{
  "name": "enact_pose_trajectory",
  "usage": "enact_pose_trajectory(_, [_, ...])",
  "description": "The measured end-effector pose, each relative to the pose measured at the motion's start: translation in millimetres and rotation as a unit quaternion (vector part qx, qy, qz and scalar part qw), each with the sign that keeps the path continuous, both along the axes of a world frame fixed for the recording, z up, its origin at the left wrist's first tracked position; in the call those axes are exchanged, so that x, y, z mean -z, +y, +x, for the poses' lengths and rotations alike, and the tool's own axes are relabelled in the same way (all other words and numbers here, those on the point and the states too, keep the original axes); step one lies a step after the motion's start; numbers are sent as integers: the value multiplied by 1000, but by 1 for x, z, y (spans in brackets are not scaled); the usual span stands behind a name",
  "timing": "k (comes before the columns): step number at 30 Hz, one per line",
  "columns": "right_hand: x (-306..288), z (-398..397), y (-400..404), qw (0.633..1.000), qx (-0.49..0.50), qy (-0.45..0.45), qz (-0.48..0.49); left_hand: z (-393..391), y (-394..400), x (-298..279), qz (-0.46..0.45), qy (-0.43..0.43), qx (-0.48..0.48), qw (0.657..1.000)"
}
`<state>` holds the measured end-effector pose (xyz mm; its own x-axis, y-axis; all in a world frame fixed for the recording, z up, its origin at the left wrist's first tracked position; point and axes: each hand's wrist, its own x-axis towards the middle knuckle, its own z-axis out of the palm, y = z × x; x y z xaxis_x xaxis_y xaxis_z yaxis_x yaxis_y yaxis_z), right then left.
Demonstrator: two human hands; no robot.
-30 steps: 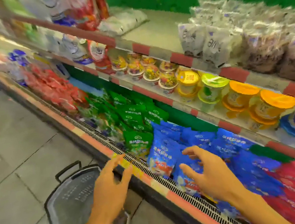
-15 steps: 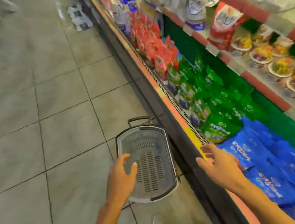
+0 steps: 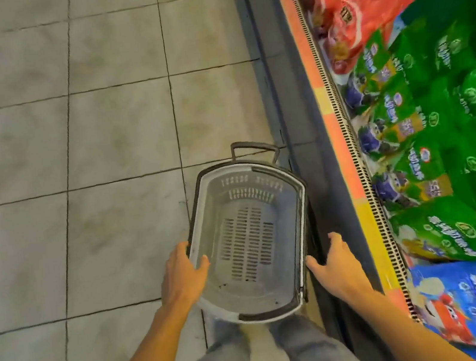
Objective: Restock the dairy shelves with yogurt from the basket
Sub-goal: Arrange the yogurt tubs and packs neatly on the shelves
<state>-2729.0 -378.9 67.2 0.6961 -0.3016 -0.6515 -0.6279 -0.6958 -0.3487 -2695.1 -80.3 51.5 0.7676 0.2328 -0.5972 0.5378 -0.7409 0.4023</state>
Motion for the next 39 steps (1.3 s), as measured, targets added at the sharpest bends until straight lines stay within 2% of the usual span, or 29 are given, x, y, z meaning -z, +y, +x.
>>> enact_pose_trajectory(1, [-1, 2, -1, 1000, 18, 23, 8, 2, 3, 1, 2, 16, -12, 1000])
enact_pose_trajectory(2, [53, 10, -2, 999, 31, 37, 15, 9, 7, 54, 5, 28, -21, 999])
enact_pose_trajectory(3, [81, 16, -4, 997, 44, 52, 21, 15, 9, 81, 10, 33, -25, 999])
enact_pose_trajectory(4, [82, 19, -7, 995, 63, 72, 31, 20, 12, 82, 15, 44, -29, 998])
enact_pose_trajectory(5, [125, 22, -4, 992, 83, 85, 42, 23, 19, 125, 23, 51, -35, 998])
enact_pose_trajectory(6, [152, 22, -6, 991, 94, 88, 41, 26, 23, 151, 34, 57, -35, 997])
enact_pose_trajectory(7, [151, 29, -8, 988, 110, 98, 45, 35, 25, 152, 38, 64, -30, 997])
enact_pose_trajectory(9, [216, 27, 2, 982, 144, 114, 52, 37, 38, 216, 30, 78, -34, 996])
enact_pose_trajectory(11, [235, 28, 9, 975, 174, 129, 58, 48, 41, 238, -10, 76, -50, 996])
enact_pose_trajectory(14, [253, 26, 10, 978, 183, 95, 24, 60, 40, 251, -30, 40, -76, 996])
enact_pose_trajectory(19, [229, 45, 8, 981, 193, 12, 17, 84, 47, 225, -26, -46, -50, 997])
enact_pose_trajectory(22, [184, 67, 16, 982, 183, -38, 30, 99, 59, 184, -22, -59, -56, 996])
enact_pose_trajectory(23, [141, 87, 27, 982, 175, -69, 32, 114, 71, 143, -13, -77, -57, 995])
enact_pose_trajectory(25, [109, 103, 32, 984, 152, -83, 30, 119, 77, 117, -15, -82, -66, 994])
enact_pose_trajectory(26, [56, 127, 42, 984, 131, -119, 27, 138, 93, 58, -14, -104, -68, 992])
enact_pose_trajectory(28, [14, 151, 50, 984, 115, -134, 27, 153, 102, 18, -19, -108, -68, 992])
enact_pose_trajectory(29, [-47, 177, 63, 982, 95, -164, 16, 174, 121, -48, -16, -138, -67, 988])
enact_pose_trajectory(30, [-85, 198, 72, 981, 82, -172, 13, 191, 131, -87, -12, -131, -70, 989])
enact_pose_trajectory(31, [-94, 206, 72, 979, 82, -189, 5, 197, 131, -94, -10, -145, -70, 987])
enact_pose_trajectory(32, [-154, 229, 86, 968, 57, -242, -7, 218, 149, -161, 3, -175, -72, 982])
enact_pose_trajectory(33, [-191, 248, 93, 968, 51, -245, -12, 235, 159, -199, 11, -177, -63, 982])
enact_pose_trajectory(34, [-201, 254, 92, 964, 43, -260, -17, 240, 158, -209, 11, -184, -61, 981])
enact_pose_trajectory(35, [-256, 277, 107, 951, 28, -309, -13, 261, 177, -266, 23, -227, -57, 972])
enact_pose_trajectory(36, [-288, 293, 113, 950, 16, -313, 7, 274, 184, -302, 22, -219, -55, 974])
enact_pose_trajectory(37, [-295, 292, 110, 949, 16, -315, 14, 274, 183, -306, 21, -222, -49, 974])
enact_pose_trajectory(38, [-337, 318, 122, 933, 3, -359, 25, 294, 200, -355, 36, -249, -52, 966])
enact_pose_trajectory(39, [-359, 331, 127, 933, -1, -358, 31, 304, 208, -381, 40, -248, -47, 967])
